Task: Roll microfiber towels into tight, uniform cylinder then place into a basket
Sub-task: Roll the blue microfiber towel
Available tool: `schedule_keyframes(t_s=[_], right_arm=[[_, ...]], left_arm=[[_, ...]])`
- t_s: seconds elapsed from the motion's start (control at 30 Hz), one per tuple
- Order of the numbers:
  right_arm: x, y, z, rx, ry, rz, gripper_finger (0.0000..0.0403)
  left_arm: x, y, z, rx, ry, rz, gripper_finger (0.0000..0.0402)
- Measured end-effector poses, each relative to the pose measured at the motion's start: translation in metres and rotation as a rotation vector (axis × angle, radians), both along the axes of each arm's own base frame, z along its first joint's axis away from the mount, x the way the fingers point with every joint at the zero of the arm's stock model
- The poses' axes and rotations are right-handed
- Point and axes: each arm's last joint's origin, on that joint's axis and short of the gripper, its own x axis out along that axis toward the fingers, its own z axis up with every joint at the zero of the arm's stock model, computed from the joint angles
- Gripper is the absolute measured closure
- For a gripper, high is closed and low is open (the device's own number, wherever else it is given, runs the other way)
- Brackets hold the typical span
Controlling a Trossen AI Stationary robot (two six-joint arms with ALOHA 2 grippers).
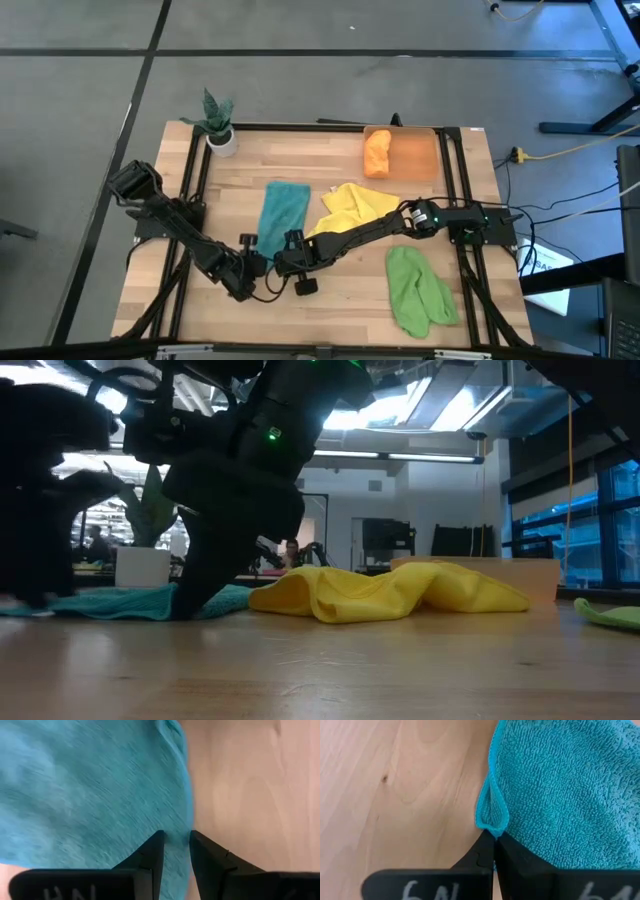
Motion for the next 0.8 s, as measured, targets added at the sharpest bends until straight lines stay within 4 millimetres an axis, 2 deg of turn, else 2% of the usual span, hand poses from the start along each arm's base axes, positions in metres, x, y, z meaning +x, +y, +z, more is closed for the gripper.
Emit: schedule_keyframes(t_s=[0.13,0.27,0.43,0.57,0.8], right_arm=[[0.0,0.0,0.0,0.001,-0.001,-0.002,0.0396],[0.0,0.0,0.0,0.001,-0.002,-0.001,0.0396],[0.0,0.0,0.001,0.001,-0.002,-0.002,0.0396],[0.0,0.0,0.001,0.003,-0.005,-0.003,0.0396],[0.0,0.0,0.001,0.003,-0.005,-0.004,0.0396]], left_arm=[[-0.005,0.002,0.0,-0.014,0.098,-0.003,0.032],[-0.009,0.002,0.0,0.009,0.125,-0.009,0.0318],[-0.007,-0.004,0.001,0.037,0.036,-0.056,0.032],[-0.001,-0.007,0.003,0.041,-0.067,-0.021,0.0318],[0.002,-0.006,-0.003,0.052,-0.068,0.002,0.0321]])
